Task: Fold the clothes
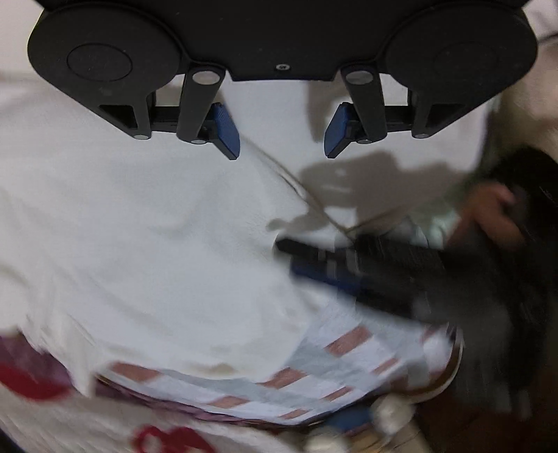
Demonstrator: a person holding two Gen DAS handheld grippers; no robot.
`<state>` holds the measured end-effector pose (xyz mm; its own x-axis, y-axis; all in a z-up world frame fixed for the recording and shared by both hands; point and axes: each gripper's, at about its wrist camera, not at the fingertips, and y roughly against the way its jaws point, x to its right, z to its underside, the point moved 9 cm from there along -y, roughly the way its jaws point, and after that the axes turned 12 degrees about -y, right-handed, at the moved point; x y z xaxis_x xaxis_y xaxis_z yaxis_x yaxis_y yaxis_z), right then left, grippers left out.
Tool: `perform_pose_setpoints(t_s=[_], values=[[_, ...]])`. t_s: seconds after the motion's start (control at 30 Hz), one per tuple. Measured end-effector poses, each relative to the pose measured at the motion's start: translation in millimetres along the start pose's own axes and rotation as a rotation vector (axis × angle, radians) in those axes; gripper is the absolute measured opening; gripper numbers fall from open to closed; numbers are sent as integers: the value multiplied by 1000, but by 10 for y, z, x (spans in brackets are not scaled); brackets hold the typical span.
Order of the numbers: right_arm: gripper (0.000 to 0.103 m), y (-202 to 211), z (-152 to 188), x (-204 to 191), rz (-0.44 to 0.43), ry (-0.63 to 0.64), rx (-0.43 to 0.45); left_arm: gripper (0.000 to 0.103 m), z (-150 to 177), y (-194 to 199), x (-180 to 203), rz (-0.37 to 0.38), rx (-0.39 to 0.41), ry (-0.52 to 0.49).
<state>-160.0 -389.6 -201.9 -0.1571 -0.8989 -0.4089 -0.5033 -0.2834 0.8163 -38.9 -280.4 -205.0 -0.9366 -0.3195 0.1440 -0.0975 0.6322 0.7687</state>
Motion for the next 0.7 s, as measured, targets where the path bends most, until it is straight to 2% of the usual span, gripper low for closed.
perform_pose_setpoints(t_s=[0.1, 0.2, 0.23, 0.33, 0.37, 0.43, 0.47, 0.5, 0.53, 0.6, 0.7], values=[[59, 359, -47, 533, 94, -197, 150, 35, 53, 32, 61, -17, -23, -29], [59, 689, -41, 1177, 286, -438, 286, 35, 79, 48, 55, -14, -28, -20], [64, 805, -25, 1391, 354, -518, 330, 35, 78, 46, 48, -11, -28, -14], [66, 985, 43, 1673, 554, -536, 396, 36, 67, 42, 39, -4, -27, 0], [66, 988, 54, 1720, 540, -556, 412, 36, 64, 37, 44, -5, -26, -2], [65, 934, 53, 1779, 405, -630, 441, 39, 68, 29, 53, -4, -23, -7], [65, 879, 54, 1817, 372, -647, 437, 39, 69, 26, 59, -5, -23, -11], [52, 804, 57, 1861, 363, -649, 420, 39, 67, 23, 64, -6, -23, -14], [20, 760, 66, 1885, 399, -607, 412, 39, 66, 23, 68, -8, -22, -18], [22, 741, 102, 1893, 505, -475, 414, 39, 71, 29, 72, -9, -19, -23], [22, 769, 189, 1895, 520, -427, 434, 39, 70, 35, 71, -10, -17, -25]])
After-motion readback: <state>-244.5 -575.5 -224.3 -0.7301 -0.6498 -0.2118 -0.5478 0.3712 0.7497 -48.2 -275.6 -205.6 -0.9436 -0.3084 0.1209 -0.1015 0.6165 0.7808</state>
